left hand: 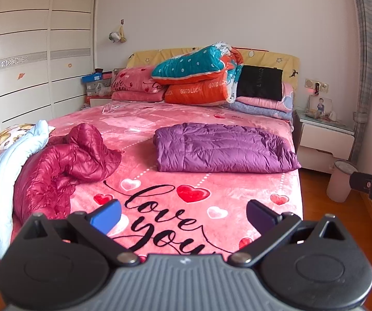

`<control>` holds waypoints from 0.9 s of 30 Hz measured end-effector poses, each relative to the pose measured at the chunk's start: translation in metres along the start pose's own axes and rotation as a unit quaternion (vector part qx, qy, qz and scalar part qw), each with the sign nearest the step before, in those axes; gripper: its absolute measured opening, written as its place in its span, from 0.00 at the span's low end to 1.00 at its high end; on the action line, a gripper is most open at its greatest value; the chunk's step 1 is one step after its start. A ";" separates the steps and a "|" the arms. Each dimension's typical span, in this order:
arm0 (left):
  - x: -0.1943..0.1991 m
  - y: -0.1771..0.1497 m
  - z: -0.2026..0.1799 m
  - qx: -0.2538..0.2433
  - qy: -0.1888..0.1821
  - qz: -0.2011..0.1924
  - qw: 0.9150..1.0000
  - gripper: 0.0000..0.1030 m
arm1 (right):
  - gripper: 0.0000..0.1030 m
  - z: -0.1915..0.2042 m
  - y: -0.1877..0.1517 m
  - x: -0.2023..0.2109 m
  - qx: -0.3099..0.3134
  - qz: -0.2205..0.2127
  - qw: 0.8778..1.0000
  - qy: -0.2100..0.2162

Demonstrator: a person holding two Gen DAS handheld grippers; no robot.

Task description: Fold large clothes

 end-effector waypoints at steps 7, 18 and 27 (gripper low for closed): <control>0.000 0.000 -0.004 -0.004 0.005 -0.004 1.000 0.99 | 1.00 0.001 0.000 -0.001 0.001 0.000 1.000 0.005; -0.008 -0.006 -0.007 -0.005 0.001 0.005 1.000 0.99 | 1.00 -0.006 -0.002 -0.006 -0.001 0.007 1.000 0.013; -0.021 -0.016 -0.011 -0.010 0.000 0.018 1.000 0.99 | 1.00 -0.010 -0.008 -0.019 -0.001 0.025 1.000 0.012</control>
Point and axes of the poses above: each gripper's, at about its wrist camera, not at the fingertips, and x roughly against the way its jaws point, z to its left, y to its top, the point moved 7 cm from there along -x, roughly the way its jaws point, and after that the axes turned 6 degrees about -x, right-handed, at the moved point
